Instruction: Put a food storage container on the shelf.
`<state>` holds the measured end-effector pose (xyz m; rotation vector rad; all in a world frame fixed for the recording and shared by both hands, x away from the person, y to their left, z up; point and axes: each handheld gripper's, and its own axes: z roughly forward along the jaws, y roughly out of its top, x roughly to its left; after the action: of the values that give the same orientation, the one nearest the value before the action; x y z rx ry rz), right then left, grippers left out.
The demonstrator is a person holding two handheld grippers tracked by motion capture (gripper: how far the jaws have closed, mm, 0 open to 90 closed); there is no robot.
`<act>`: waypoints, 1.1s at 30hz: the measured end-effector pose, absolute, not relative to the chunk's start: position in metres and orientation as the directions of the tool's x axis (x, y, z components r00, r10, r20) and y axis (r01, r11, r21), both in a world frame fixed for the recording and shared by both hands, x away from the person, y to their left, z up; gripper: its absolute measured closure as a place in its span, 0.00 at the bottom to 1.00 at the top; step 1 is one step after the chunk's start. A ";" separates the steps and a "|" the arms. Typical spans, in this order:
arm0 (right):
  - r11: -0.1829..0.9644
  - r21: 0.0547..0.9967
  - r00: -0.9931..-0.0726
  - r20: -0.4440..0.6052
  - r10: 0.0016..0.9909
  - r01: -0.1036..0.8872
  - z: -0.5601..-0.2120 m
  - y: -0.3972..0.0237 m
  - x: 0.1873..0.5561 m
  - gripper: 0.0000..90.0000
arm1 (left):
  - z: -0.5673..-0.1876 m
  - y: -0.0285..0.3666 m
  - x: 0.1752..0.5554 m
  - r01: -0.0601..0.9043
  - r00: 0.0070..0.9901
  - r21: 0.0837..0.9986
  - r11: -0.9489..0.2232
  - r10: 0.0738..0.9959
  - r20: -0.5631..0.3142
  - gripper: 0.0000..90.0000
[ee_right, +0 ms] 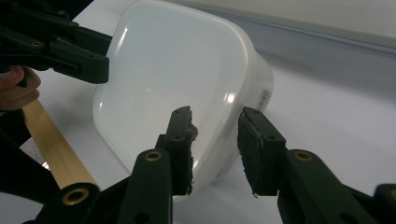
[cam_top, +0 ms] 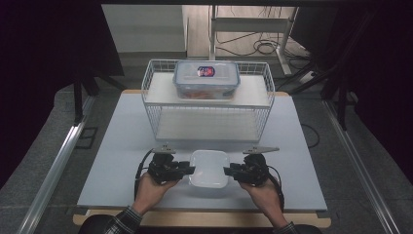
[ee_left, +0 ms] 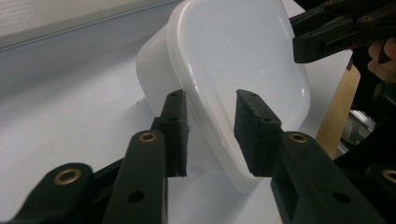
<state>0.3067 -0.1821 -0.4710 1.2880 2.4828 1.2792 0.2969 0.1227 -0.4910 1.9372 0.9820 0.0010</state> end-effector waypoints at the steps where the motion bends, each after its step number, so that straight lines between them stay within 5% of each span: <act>1: 0.302 0.700 -0.644 0.291 0.708 0.647 -0.470 -0.182 0.306 0.75 | -0.491 0.123 0.297 0.630 0.679 0.739 -0.239 0.631 -0.375 0.76; 6: 0.292 0.722 -0.635 0.258 0.728 0.627 -0.467 -0.185 0.305 0.85 | -0.489 0.125 0.295 0.616 0.682 0.755 -0.224 0.630 -0.370 0.88; 33: 0.267 0.806 -0.672 0.206 0.711 0.529 -0.434 -0.179 0.308 0.86 | -0.454 0.133 0.297 0.561 0.685 0.804 -0.197 0.656 -0.317 0.89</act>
<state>0.3078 -0.1792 -0.4336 1.1609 2.3359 1.3637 0.2973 0.1331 -0.4535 1.8702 0.9539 0.1157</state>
